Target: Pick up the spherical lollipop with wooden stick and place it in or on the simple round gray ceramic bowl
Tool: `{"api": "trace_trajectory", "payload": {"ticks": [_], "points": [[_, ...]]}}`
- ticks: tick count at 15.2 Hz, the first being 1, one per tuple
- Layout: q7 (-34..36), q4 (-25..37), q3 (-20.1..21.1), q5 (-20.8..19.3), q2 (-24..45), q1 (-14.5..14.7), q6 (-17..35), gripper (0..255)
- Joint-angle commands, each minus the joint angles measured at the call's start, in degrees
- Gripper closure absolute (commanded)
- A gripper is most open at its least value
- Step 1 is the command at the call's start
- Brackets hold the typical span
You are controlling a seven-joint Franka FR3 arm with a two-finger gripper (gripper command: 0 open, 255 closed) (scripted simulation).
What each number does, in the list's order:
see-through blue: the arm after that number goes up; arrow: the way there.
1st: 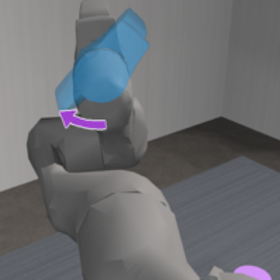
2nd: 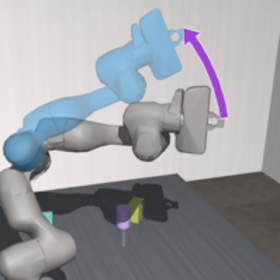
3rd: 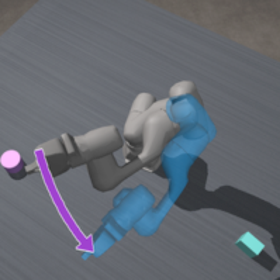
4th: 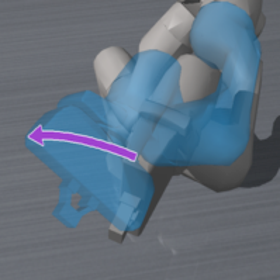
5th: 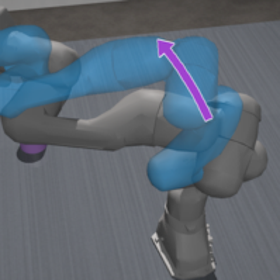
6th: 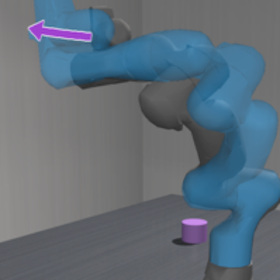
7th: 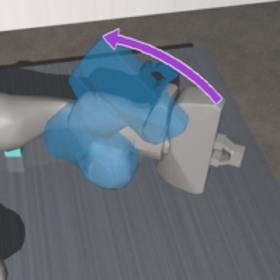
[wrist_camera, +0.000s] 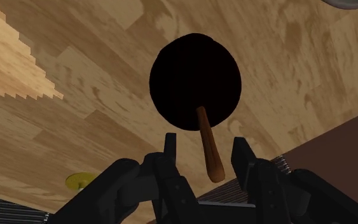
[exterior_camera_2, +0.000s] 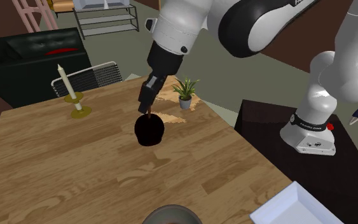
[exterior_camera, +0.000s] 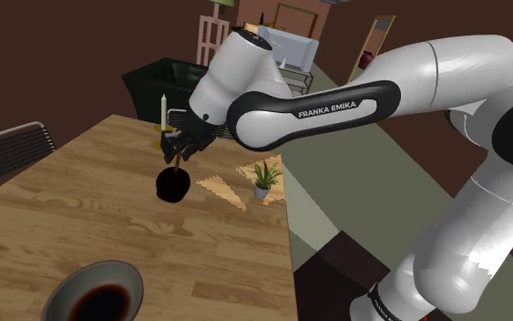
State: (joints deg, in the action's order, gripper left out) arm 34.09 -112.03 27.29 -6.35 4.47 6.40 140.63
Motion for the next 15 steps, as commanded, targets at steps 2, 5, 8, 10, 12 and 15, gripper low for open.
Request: {"api": "trace_trajectory", "payload": {"ticks": [2, 5, 8, 10, 12, 15], "points": [[5.1, 1.3, 1.4, -2.5, 0.2, 2.3, -1.5, 255], [10.4, 3.4, 2.8, -5.3, 1.1, 4.8, -3.2, 255], [15.6, 6.0, 4.1, -8.4, 2.6, 7.5, -5.4, 255], [18.9, 8.2, 4.9, -10.5, 3.9, 9.5, -7.0, 255], [22.2, 10.7, 5.6, -12.6, 5.5, 11.6, -8.8, 255], [26.9, 15.0, 6.4, -15.9, 8.3, 15.1, -11.9, 255]]}}
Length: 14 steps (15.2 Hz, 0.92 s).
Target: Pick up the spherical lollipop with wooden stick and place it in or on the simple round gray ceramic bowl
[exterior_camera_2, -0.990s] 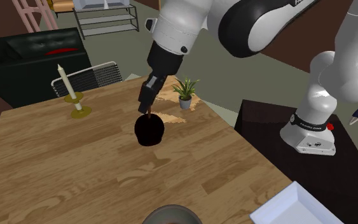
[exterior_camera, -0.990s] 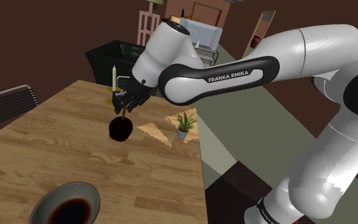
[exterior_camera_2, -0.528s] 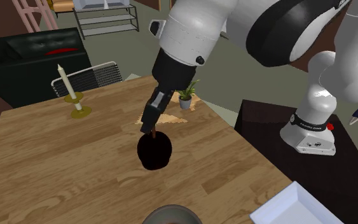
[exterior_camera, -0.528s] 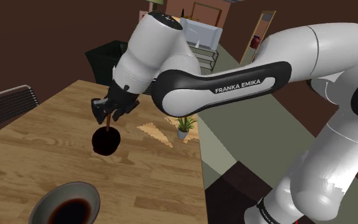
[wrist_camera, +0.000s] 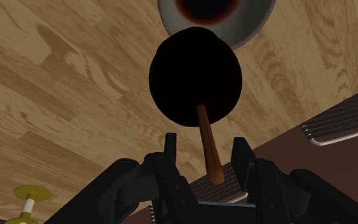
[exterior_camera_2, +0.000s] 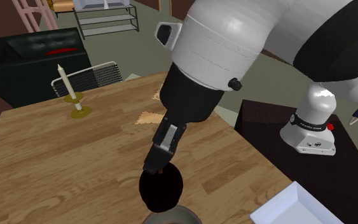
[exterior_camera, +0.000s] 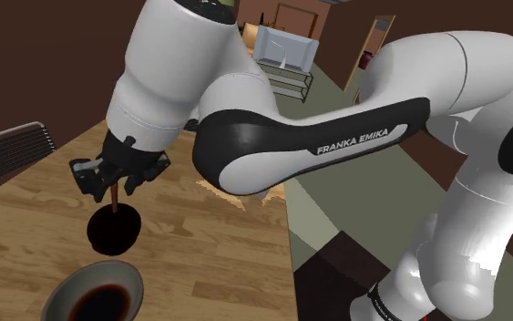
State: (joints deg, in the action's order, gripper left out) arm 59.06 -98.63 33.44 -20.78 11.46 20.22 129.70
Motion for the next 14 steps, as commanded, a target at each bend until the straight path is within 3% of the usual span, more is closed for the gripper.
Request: {"api": "trace_trajectory", "payload": {"ticks": [1, 4, 14], "points": [[3.4, 3.2, 0.5, -2.5, 2.3, 2.6, -2.0, 255], [8.0, 9.5, 1.0, -6.3, 6.4, 7.4, -6.2, 255], [10.9, 3.7, -0.2, -8.7, 7.7, 7.5, 0.4, 255]]}}
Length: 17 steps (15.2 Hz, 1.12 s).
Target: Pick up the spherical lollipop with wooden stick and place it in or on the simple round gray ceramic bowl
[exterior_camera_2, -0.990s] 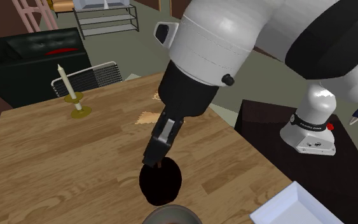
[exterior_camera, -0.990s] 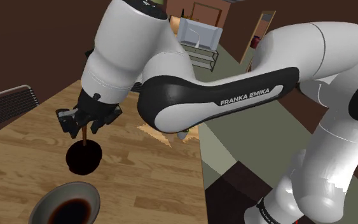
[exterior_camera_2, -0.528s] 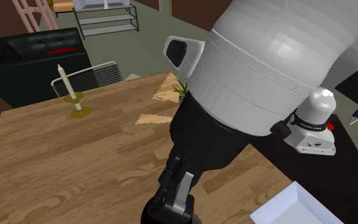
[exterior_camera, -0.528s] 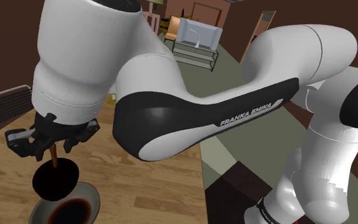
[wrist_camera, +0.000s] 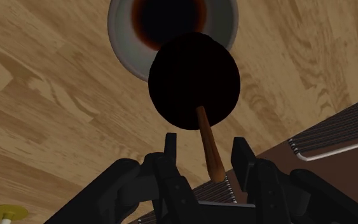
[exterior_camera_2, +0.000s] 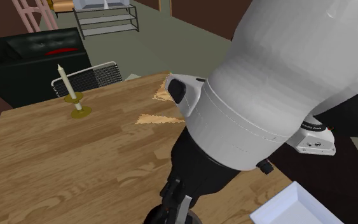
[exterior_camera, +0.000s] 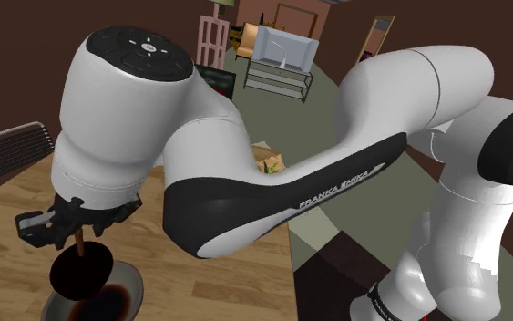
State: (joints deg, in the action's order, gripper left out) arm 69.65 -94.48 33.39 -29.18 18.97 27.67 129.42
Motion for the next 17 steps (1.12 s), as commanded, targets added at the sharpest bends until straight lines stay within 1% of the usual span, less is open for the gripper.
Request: {"api": "trace_trajectory", "payload": {"ticks": [1, 12, 17], "points": [[0.6, -1.0, -0.3, -0.6, 0.4, 0.1, 1.3, 255], [4.7, -5.3, -2.1, -4.8, 3.2, 0.9, 7.6, 255], [4.7, -5.3, -2.1, -4.8, 3.2, 1.0, 7.6, 255]]}}
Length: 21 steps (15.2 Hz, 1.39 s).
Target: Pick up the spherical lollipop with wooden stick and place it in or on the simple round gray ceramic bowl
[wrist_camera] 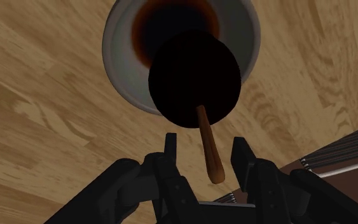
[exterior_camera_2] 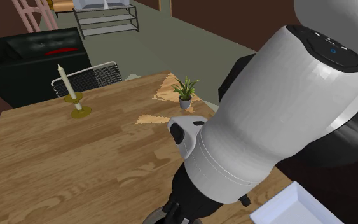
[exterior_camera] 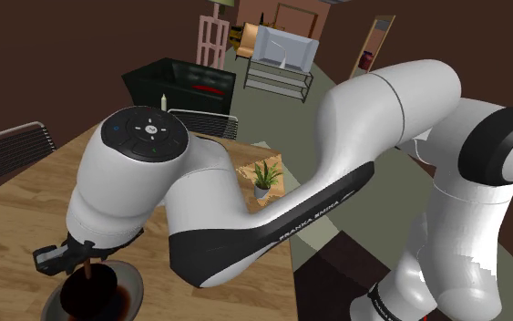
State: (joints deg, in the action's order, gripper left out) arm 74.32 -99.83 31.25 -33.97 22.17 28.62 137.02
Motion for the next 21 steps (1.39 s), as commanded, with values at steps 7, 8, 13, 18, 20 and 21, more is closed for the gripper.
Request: {"api": "trace_trajectory", "payload": {"ticks": [7, 8, 13, 18, 20, 21], "points": [[0.0, 0.0, 0.0, 0.0, 0.0, 0.0, 0.0, 0], [0.0, 0.0, 0.0, 0.0, 0.0, 0.0, 0.0, 0], [-2.5, -1.4, 2.4, 4.6, -5.9, -1.7, -3.4, 0], [-2.5, -1.4, 2.3, 4.6, -5.9, -1.7, -3.4, 0], [-2.5, -1.4, 2.3, 4.6, -5.9, -1.7, -3.4, 0], [-2.5, -1.4, 2.3, 4.6, -5.9, -1.7, -3.4, 0]]}}
